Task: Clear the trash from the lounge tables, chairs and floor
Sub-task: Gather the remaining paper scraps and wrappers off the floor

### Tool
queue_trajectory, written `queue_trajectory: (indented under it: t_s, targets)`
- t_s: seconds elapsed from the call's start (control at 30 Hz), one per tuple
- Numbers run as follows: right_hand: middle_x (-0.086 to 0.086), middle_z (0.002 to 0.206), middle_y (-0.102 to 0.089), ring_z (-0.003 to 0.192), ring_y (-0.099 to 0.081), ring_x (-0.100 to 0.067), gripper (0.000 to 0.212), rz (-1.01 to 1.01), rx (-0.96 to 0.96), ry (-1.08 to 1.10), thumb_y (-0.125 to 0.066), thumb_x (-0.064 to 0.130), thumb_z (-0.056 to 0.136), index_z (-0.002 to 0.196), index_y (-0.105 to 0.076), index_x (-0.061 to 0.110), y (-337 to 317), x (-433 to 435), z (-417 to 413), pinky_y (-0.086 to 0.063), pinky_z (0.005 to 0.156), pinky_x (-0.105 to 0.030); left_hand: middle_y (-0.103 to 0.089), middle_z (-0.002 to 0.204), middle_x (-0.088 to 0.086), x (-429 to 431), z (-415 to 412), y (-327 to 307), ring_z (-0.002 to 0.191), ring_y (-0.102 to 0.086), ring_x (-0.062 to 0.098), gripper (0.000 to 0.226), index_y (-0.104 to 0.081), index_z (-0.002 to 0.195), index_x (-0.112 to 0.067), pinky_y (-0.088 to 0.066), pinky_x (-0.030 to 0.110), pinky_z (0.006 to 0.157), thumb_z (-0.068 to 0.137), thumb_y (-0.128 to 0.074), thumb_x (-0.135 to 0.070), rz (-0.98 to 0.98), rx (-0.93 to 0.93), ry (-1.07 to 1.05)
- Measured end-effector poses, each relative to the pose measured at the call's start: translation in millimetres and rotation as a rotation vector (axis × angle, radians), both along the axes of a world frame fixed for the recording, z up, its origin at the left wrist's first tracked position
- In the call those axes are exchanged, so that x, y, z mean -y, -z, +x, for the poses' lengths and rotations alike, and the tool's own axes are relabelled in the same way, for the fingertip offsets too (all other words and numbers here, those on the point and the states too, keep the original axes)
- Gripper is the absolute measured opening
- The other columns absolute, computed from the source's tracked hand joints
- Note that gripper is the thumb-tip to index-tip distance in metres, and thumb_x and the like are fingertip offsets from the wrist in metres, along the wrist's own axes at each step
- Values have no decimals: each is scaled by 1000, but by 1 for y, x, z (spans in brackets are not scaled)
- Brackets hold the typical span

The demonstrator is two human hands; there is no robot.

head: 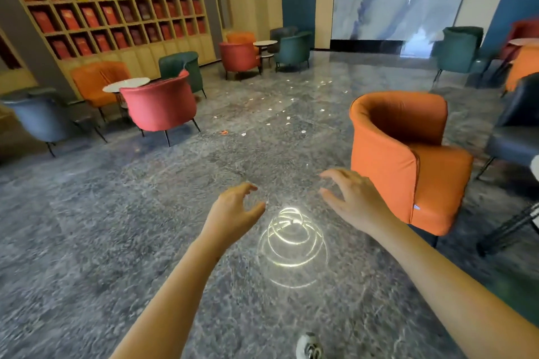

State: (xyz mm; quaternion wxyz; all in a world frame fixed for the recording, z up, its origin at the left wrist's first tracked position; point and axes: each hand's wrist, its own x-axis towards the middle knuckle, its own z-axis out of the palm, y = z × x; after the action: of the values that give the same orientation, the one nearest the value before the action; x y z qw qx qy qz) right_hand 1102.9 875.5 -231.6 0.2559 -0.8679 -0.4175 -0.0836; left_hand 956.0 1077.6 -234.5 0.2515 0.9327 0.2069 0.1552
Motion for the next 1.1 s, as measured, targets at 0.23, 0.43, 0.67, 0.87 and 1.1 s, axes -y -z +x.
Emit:
queue_trajectory:
  t_s: [0.23, 0.43, 0.67, 0.87, 1.1]
  targets:
    - [-2, 128, -57, 118, -51, -22, 34, 46, -37, 26, -51, 29, 94, 123, -54, 13, 22, -111, 204, -36, 99, -34, -60, 125, 4, -149, 173, 13, 115, -54, 18, 42, -57, 124, -14, -39, 28, 97, 86, -65, -30, 56, -43, 29]
    - [-3, 125, -59, 115, -54, -21, 32, 107, -178, 55, -51, 29, 93, 120, -57, 14, 6, -188, 375, -42, 96, -39, -65, 108, 0, -263, 319, -14, 99, -58, 12, 29, -63, 112, -13, -41, 24, 88, 84, -67, -23, -20, 57, -54]
    - [-6, 126, -56, 113, -53, -20, 32, 181, -498, 148, -50, 29, 95, 124, -54, 16, 54, -282, 540, -42, 95, -33, -64, 102, -8, -363, 504, 30, 95, -59, 6, 29, -63, 111, -18, -40, 20, 82, 84, -68, -24, -180, 93, -3]
    - [0, 123, -55, 113, -52, -17, 30, 262, -613, 285, -49, 29, 95, 124, -53, 19, 77, -350, 689, -39, 92, -28, -66, 106, 0, -446, 696, 68, 96, -62, 12, 28, -61, 111, -15, -44, 25, 84, 84, -68, -19, -355, 76, 85]
    - [3, 115, -56, 105, -54, -13, 25, 429, -623, 432, -52, 18, 94, 119, -54, 16, 75, -391, 858, -39, 85, -18, -65, 104, -5, -500, 935, 60, 96, -62, 9, 29, -61, 111, -21, -44, 25, 85, 83, -69, -24, -367, 35, 270]
